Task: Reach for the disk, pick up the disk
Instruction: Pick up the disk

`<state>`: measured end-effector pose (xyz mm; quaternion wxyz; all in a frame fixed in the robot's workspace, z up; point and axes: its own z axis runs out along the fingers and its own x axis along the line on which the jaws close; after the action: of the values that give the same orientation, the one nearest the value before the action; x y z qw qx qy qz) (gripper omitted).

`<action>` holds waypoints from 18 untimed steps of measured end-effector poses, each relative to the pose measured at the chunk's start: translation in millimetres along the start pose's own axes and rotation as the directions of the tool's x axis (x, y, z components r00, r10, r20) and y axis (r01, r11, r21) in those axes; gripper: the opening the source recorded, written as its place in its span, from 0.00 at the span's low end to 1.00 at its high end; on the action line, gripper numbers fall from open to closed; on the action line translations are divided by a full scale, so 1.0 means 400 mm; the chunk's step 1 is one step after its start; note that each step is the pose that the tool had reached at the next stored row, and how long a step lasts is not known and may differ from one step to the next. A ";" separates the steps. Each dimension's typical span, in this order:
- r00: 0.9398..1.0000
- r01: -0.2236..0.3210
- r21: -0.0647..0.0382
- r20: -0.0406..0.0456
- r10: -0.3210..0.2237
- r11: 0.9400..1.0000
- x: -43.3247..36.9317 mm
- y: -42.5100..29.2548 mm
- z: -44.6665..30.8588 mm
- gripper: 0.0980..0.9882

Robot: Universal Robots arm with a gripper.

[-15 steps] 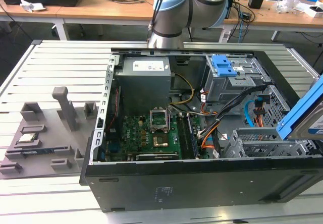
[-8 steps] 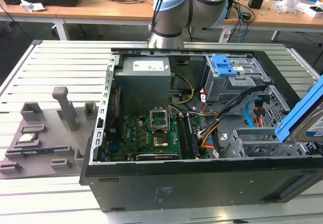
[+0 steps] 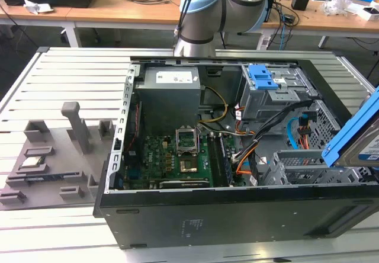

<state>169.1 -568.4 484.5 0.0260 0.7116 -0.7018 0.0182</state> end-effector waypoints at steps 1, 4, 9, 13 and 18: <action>1.000 0.000 0.000 0.000 0.000 1.000 -0.001 0.002 0.000 0.30; 1.000 0.000 0.000 0.000 0.000 1.000 -0.003 0.008 0.000 0.30; 1.000 0.000 0.000 0.000 0.000 1.000 -0.006 0.016 0.000 0.30; 1.000 0.000 0.000 0.000 0.000 1.000 -0.009 0.023 0.002 0.30; 1.000 0.000 0.000 0.000 0.000 1.000 -0.013 0.025 0.012 0.30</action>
<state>158.9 -563.4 479.5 0.0260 0.7116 -0.7018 0.0183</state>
